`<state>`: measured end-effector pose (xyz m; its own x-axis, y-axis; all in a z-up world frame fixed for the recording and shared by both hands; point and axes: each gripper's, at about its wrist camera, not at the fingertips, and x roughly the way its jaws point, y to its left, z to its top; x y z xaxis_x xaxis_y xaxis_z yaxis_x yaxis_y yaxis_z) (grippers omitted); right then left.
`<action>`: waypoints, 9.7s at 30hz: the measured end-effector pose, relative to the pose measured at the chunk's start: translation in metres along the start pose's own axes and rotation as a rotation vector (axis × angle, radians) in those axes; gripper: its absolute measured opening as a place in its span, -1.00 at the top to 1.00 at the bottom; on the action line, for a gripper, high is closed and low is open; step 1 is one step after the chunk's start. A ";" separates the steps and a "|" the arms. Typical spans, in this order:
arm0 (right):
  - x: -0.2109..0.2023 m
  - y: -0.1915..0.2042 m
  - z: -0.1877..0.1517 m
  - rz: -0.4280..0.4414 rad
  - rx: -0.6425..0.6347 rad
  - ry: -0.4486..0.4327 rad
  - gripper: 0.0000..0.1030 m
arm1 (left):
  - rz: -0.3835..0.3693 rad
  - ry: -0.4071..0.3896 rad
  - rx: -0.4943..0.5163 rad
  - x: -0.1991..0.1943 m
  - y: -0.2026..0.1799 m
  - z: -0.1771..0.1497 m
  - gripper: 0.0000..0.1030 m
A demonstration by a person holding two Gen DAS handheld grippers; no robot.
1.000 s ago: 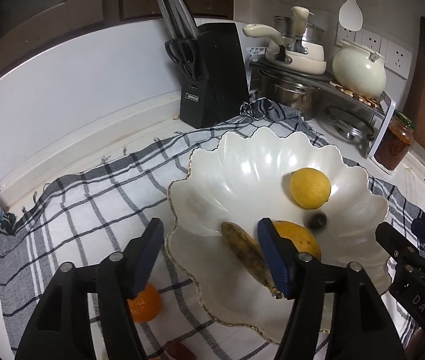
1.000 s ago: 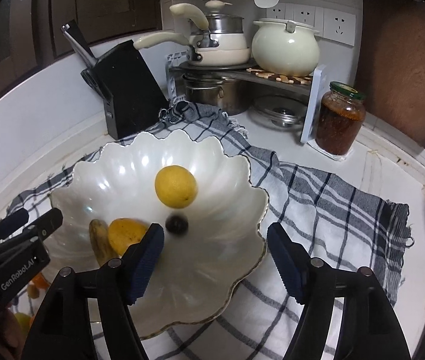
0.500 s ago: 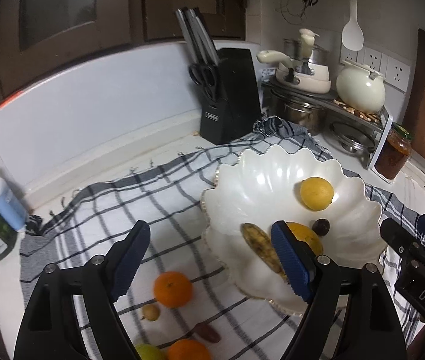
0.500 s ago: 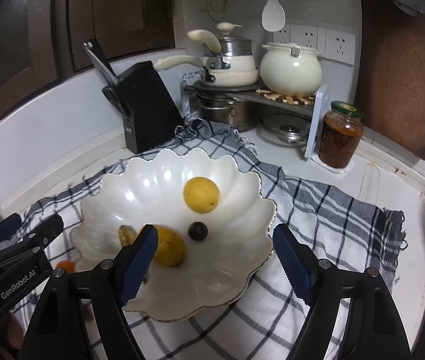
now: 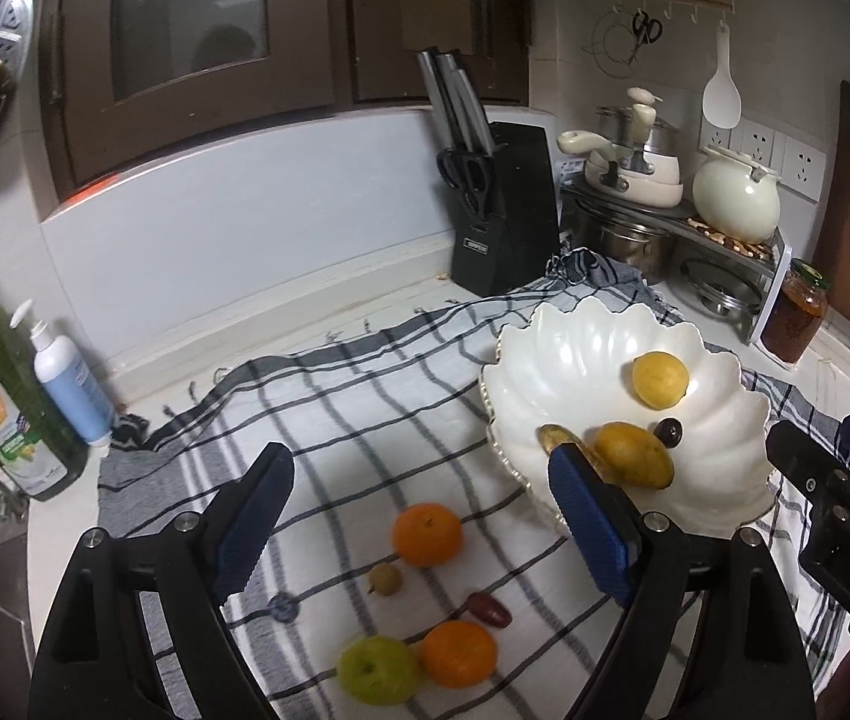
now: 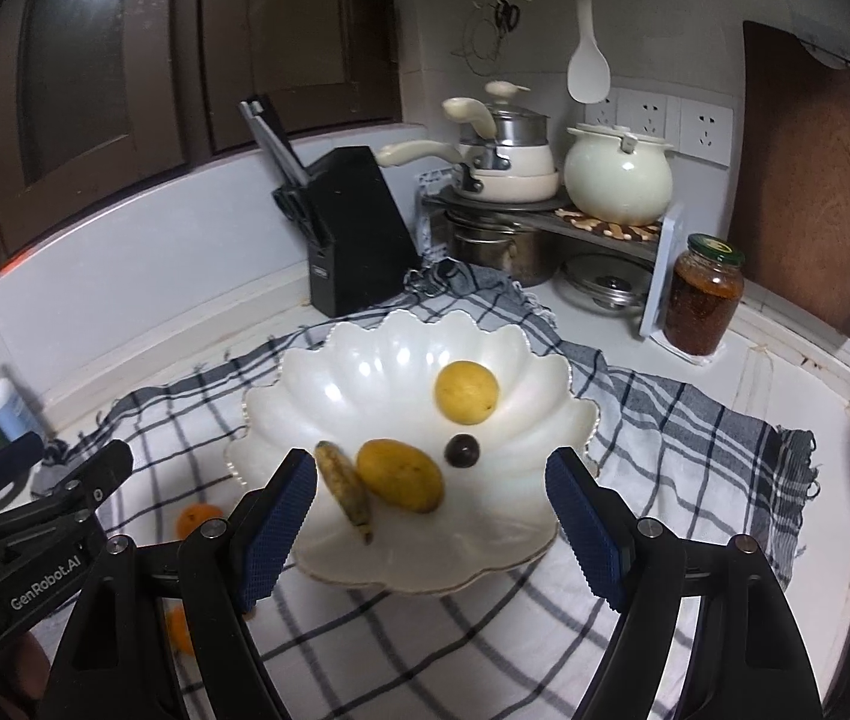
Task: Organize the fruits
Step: 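Withdraw both open tools from the bowl, then lower the left tool onto the green apple and grasp it, then grasp the large orange with the right tool while the left tool holds the apple, then carry the apple and orange into the white bowl and open both tools, then withdraw both open tools from the bowl, then grasp the red date with the right tool while the left tool grasps the small brown fruit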
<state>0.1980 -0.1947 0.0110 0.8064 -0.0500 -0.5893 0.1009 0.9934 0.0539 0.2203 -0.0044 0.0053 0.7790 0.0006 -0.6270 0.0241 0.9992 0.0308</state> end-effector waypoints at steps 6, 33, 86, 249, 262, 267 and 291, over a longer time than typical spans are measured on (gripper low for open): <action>-0.010 0.008 -0.008 0.026 -0.002 -0.005 -0.54 | 0.005 -0.012 -0.008 -0.014 0.009 -0.010 -0.69; -0.006 0.046 -0.075 0.049 -0.023 0.081 -0.54 | -0.010 0.062 0.053 -0.009 0.047 -0.081 -0.69; 0.005 0.061 -0.130 -0.204 0.115 0.130 -0.65 | -0.276 0.287 0.200 0.059 0.046 -0.125 0.09; 0.023 -0.028 -0.006 -0.083 0.020 0.038 -0.74 | -0.137 0.071 0.101 0.039 -0.043 -0.004 -0.77; 0.000 0.019 -0.012 -0.020 -0.032 0.007 -0.74 | -0.053 0.044 0.057 0.010 0.009 -0.013 -0.78; -0.005 0.039 -0.019 0.010 -0.056 0.006 -0.74 | -0.021 0.043 0.037 0.002 0.031 -0.022 -0.78; 0.015 0.116 -0.074 0.134 -0.196 0.053 -0.47 | 0.070 0.081 -0.013 0.010 0.100 -0.082 -0.78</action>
<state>0.1783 -0.0729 -0.0509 0.7726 0.0842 -0.6293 -0.1244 0.9920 -0.0200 0.1790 0.0990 -0.0621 0.7250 0.0734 -0.6848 -0.0376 0.9970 0.0670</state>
